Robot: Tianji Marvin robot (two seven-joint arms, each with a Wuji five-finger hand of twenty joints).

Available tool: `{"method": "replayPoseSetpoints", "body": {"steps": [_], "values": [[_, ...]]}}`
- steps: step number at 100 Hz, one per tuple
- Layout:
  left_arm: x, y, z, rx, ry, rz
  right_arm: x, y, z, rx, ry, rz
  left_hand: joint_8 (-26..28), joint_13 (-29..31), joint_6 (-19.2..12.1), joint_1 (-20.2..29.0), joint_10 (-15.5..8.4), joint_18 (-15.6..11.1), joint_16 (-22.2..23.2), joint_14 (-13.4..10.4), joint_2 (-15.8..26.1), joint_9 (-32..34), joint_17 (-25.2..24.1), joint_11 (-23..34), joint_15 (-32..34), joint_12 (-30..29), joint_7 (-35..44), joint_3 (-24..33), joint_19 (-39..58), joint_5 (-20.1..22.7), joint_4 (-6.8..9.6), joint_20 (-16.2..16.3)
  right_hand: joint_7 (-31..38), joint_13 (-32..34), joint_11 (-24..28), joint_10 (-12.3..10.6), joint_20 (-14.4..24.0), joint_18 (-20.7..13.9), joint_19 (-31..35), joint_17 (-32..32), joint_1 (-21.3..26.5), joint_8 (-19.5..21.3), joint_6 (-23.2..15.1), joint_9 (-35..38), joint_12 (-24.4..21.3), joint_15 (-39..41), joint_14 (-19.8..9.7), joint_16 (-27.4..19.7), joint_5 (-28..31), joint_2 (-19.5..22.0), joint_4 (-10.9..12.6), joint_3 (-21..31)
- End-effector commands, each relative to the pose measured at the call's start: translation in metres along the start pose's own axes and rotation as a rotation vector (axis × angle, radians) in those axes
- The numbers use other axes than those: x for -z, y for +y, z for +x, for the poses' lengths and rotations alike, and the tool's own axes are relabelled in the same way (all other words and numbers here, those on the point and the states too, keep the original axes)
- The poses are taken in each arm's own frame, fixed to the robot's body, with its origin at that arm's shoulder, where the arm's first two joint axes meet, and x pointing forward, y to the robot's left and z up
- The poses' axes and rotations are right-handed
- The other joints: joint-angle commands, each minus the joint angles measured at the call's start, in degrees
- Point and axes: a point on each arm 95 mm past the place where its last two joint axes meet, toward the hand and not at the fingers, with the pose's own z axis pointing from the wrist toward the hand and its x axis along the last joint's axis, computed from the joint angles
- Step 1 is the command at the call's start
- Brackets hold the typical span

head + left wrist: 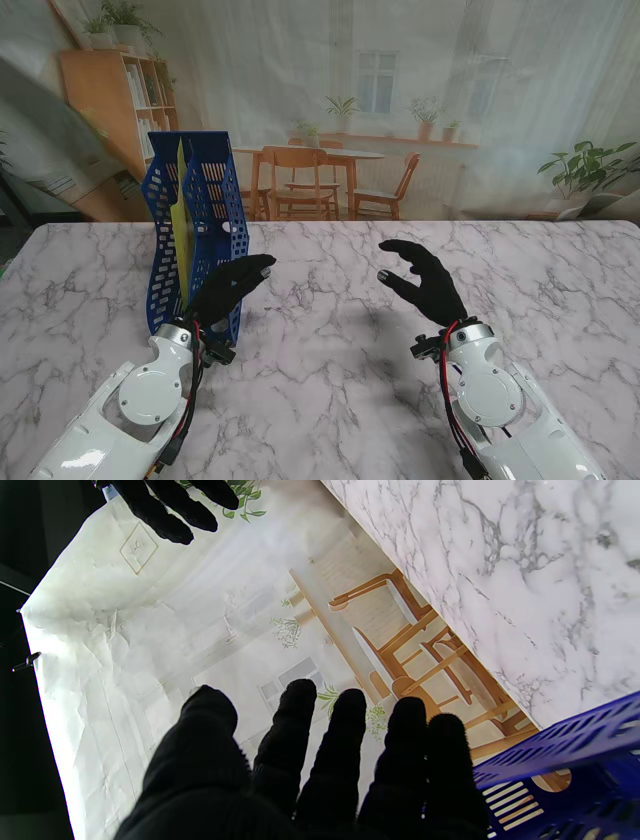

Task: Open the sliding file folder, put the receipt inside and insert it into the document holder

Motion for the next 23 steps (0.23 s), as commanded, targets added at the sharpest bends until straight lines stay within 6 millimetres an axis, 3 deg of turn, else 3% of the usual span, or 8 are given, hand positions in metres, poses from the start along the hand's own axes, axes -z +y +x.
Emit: {"method": "replayPoseSetpoints", "body": {"steps": [1,23], "values": [[-0.0019,-0.0003,-0.0014,0.004,-0.003,-0.012,-0.0021,0.0003,-0.0031,-0.001,-0.008,0.001,0.14,-0.98,0.62,1.01,-0.04,-0.42,-0.42,-0.47,2.70,-1.21,-0.68,-0.67,-0.72,-0.63,-1.17,-1.72,-1.06,0.32,0.92,-0.88,-0.29,1.24,-1.22,-1.88,0.88,-0.53,-1.19,0.34,-1.43,-0.25,-1.68,0.70,-0.18,-0.81,-2.28,-0.65,1.32,2.05,1.04,-0.86],[-0.0035,0.0003,-0.0018,0.005,-0.011,-0.011,0.0005,0.0023,-0.0059,-0.005,-0.012,-0.013,0.18,-0.91,0.87,1.13,0.08,-0.24,-0.36,-0.21,2.76,-0.96,-0.64,-0.43,-0.40,-0.39,-1.30,-1.73,-1.04,0.39,0.93,-0.73,-0.43,1.39,-1.24,-1.71,0.96,-0.39,-1.16,0.29,-1.36,-0.24,-1.51,0.77,-0.09,-0.73,-2.24,-0.65,1.48,2.06,1.06,-0.90]]}}
